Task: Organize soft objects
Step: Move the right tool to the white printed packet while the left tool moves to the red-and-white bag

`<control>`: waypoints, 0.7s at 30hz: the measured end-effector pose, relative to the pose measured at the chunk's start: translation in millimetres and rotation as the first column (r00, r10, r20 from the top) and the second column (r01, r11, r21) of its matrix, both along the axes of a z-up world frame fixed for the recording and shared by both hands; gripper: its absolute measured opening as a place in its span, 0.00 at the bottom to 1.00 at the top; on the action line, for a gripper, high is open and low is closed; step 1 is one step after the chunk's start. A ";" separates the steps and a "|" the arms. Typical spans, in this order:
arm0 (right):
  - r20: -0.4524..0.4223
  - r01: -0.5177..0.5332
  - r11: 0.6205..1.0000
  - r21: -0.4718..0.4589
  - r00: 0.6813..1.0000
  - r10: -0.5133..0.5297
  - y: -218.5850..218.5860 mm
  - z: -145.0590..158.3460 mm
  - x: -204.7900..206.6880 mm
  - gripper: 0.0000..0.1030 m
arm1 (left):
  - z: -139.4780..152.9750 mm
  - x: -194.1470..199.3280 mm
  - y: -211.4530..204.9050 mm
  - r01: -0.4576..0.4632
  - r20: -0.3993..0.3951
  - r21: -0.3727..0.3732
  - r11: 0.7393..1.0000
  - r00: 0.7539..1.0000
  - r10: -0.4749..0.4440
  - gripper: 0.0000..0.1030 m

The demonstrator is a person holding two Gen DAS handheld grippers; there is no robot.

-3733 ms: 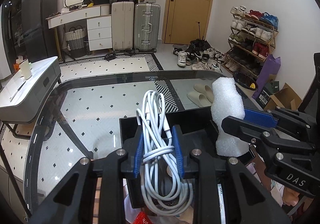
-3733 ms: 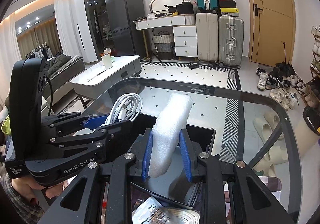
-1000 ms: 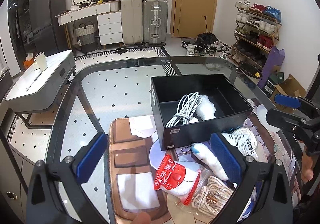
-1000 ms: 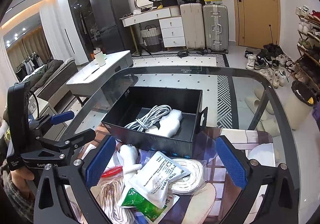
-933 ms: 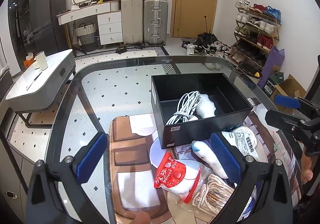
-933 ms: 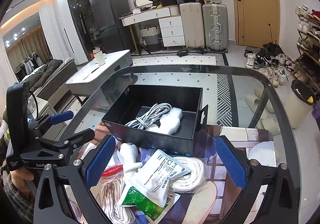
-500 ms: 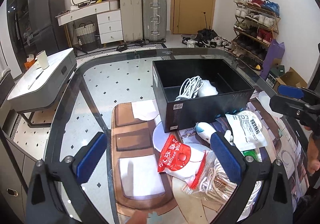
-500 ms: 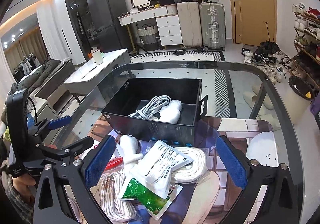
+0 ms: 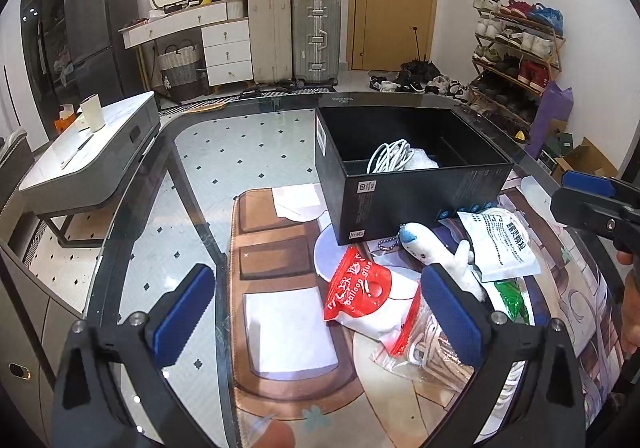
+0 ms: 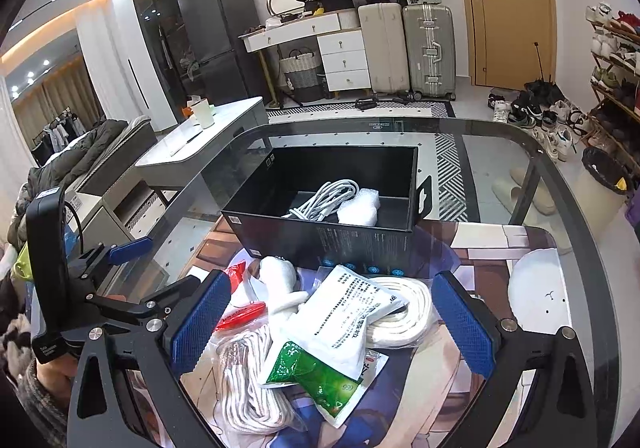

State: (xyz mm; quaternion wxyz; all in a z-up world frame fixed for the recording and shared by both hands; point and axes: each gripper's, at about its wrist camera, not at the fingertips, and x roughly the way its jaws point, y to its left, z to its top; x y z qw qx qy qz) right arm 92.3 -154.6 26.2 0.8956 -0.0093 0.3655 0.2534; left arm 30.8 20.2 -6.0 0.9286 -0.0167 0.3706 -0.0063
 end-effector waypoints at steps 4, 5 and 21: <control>0.004 0.005 1.000 -0.001 1.000 -0.005 -2.4 0.9 -3.7 0.99 | -1.1 -1.4 -0.1 0.002 0.000 -0.011 1.000 1.000 -0.002 1.00; 0.003 0.009 1.000 0.002 1.000 -0.009 -3.3 0.6 -4.9 0.99 | -1.4 -1.2 -0.9 0.004 -0.002 -0.009 1.000 1.000 -0.004 1.00; -0.012 -0.009 0.999 -0.035 1.000 0.008 14.8 -15.8 -16.9 0.99 | -11.6 -4.4 2.3 0.005 -0.015 -0.024 1.000 1.000 -0.005 1.00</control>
